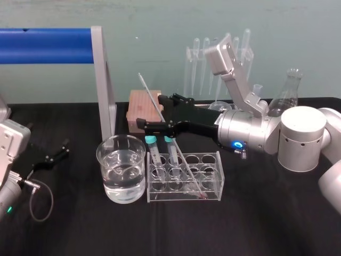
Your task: Hold the thermometer with one hand and immerse one end into the beaker, then reinsert it into the test tube rack.
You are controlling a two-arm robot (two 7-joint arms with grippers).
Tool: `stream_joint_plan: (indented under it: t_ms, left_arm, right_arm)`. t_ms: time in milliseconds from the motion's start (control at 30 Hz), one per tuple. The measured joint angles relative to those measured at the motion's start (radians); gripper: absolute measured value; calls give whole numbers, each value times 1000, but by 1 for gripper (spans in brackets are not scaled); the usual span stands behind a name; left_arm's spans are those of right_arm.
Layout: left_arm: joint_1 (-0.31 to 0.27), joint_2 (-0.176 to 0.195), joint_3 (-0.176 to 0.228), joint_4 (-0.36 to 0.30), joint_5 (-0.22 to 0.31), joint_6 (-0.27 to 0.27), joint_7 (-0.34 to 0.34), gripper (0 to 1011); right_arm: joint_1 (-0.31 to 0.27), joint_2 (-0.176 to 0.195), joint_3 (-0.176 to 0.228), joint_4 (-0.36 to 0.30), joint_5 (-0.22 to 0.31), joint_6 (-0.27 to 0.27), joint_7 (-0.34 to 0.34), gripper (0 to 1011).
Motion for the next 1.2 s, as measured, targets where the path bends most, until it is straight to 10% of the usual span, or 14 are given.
stream_joint_plan:
  t_ms: [567,1200]
  left_arm:
    - [0,0,0,0,0,0,0,1008]
    - [0,0,0,0,0,0,0,1008]
  right_arm:
    - [2,-2,-1,6,-17,1,-9,1002]
    - [0,-2,0,5,-14,0,-7,465]
